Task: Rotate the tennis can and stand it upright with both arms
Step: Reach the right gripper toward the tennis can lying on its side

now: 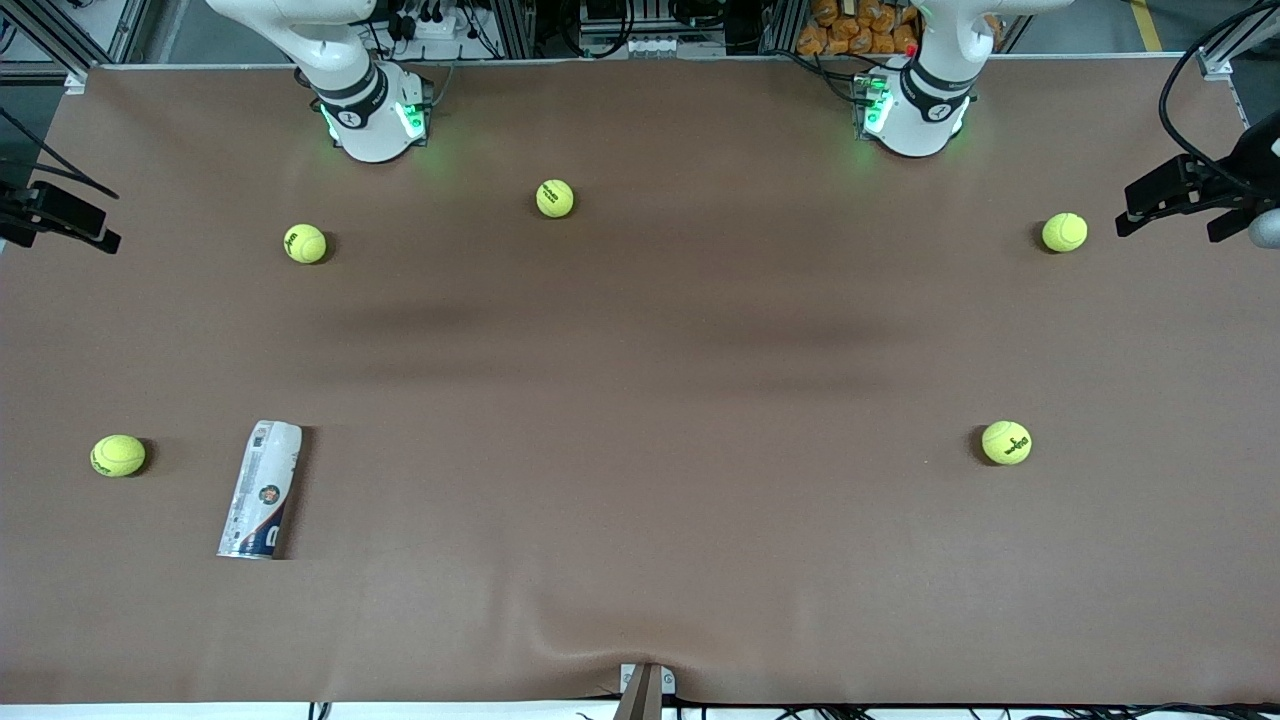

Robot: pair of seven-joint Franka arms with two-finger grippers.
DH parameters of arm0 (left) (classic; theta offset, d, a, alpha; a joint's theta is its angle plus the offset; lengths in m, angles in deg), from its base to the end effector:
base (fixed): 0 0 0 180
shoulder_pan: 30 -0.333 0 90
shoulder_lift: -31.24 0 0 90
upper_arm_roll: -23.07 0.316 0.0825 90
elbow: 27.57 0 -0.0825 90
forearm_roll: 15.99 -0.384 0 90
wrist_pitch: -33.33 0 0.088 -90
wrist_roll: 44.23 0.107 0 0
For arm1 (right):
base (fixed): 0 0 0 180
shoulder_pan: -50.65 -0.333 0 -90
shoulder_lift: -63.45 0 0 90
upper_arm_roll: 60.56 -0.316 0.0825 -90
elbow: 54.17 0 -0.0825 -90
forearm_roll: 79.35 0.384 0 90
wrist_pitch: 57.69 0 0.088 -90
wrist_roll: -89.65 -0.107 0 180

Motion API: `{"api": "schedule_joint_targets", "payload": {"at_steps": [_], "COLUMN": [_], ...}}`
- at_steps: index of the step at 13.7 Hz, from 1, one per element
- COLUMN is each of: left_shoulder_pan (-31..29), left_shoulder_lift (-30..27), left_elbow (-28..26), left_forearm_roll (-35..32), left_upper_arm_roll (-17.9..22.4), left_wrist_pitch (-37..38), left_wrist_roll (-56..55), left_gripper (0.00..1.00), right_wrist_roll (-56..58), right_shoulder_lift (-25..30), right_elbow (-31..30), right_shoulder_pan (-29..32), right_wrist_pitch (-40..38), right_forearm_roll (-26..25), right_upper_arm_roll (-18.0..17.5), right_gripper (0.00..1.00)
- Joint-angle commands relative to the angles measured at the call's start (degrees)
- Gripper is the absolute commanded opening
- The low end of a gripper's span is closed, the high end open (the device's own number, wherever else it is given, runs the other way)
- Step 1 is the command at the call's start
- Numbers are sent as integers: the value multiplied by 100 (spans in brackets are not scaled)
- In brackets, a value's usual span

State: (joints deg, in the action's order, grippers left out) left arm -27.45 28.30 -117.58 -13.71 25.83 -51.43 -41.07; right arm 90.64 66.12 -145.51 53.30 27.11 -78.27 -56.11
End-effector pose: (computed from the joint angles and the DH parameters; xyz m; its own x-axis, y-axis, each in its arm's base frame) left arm 0.5291 -0.0019 0.6444 0.9978 -0.0552 -0.0379 -0.0535 -0.9976 0.0444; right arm 0.5264 -0.0644 0.6311 0.9923 -0.1041 -0.0672 -0.1059 -0.9941 -0.0236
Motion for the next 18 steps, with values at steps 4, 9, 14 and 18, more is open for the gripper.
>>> {"api": "schedule_joint_targets", "payload": {"at_steps": [4,9,14,18], "left_shoulder_pan": [35,26,43,-9], "left_shoulder_lift": [31,75,75,74], "left_elbow": [88,115,106,124], "left_forearm_roll": [-106,-114,-123,-114], "left_upper_arm_roll": [32,23,-3,14], "left_wrist_pitch": [56,73,82,82], "left_wrist_roll": [19,-8,-51,54], "left_gripper": [100,100,100,100], "right_wrist_roll": [-82,-20,-20,76], "right_shoulder_lift": [14,-546,-2715,-4124], "right_elbow": [-33,64,687,978], "right_shoulder_pan": [17,69,34,-19], "right_wrist_pitch": [-7,45,1166,2610], "right_forearm_roll": [68,41,68,-29], "right_upper_arm_roll": [-32,-32,-41,-32], "right_gripper": [100,100,100,100]}}
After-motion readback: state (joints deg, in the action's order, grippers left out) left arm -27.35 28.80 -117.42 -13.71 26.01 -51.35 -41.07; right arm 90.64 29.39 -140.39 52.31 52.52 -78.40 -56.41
